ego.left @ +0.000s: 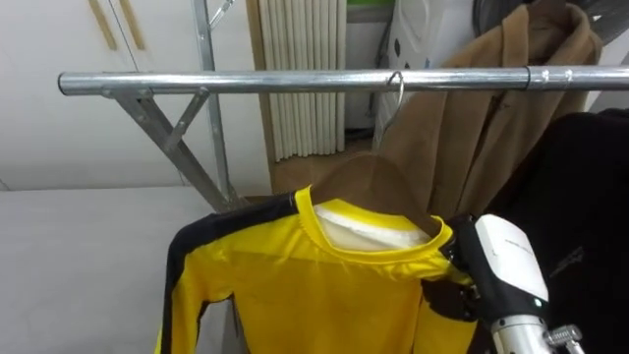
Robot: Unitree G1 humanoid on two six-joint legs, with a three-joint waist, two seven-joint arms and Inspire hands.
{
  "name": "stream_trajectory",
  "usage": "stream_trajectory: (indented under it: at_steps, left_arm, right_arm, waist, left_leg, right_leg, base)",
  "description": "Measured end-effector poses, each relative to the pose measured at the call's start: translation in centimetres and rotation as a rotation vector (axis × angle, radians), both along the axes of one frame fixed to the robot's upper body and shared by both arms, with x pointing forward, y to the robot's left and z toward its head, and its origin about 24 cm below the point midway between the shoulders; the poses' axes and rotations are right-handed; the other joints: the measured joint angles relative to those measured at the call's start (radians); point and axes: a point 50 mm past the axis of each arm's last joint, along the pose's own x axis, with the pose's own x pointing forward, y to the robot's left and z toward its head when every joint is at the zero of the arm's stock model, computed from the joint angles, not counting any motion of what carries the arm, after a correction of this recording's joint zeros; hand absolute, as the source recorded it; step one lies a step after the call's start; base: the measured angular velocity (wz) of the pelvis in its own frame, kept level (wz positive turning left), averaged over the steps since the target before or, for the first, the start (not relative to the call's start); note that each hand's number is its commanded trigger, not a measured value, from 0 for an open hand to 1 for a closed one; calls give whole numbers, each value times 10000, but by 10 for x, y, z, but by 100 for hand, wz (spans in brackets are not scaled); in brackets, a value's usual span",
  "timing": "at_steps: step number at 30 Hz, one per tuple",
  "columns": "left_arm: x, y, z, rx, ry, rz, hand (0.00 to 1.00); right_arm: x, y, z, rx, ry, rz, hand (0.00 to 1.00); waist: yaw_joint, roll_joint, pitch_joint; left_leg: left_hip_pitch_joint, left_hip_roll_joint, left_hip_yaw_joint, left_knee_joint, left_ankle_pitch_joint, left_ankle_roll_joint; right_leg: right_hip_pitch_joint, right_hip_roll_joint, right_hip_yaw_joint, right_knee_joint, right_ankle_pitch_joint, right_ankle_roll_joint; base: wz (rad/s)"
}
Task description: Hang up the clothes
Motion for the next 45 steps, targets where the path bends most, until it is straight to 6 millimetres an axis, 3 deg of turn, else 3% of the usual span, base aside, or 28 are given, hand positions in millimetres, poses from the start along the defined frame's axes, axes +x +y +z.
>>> stream_trajectory:
  at_steps: [3,9,14,23,40,45]
  left_arm:
    - [0,0,0,16,20,-8,0]
    - [1,2,1,242,38,-146,0]
    - [1,2,1,281,52,-181,0]
    - [-3,3,2,539,196,-275,0]
    - [-6,3,3,621,245,-314,0]
    - [-6,3,3,631,238,-317,0]
  right_arm:
    - [1,-1,6,-63,-240,36,100]
    - [11,1,17,141,-778,-37,100]
    - [16,2,24,-212,-1031,-138,100]
    - [20,5,58,-528,-2537,123,100]
    - [20,5,58,-167,-2445,133,100]
    - [22,2,48,-52,-1892,79,100]
  waist:
    - [-1,-43,-9]
    - [-51,-100,1]
    - [-49,-273,-6]
    - [22,-369,-30]
    - [21,-360,-34]
    - [7,-315,-8]
  left_leg:
    - [31,-8,7,4,-25,-31]
    - [6,22,-330,59,52,-129]
    - [-49,28,-325,46,61,-141]
    - [208,23,-379,-4,59,-140]
    - [318,25,-421,9,59,-141]
    - [324,32,-415,12,59,-141]
  right_leg:
    - [-19,-19,-206,51,-4,-63]
    - [231,95,-49,-98,-13,-177]
    - [183,94,-52,-171,-6,-239]
    - [507,31,-151,-487,47,-363]
    - [629,34,-196,-472,52,-441]
    - [620,35,-227,-463,45,-429]
  base:
    - [-4]
    - [7]
    - [0]
    - [4]
    - [0]
    - [0]
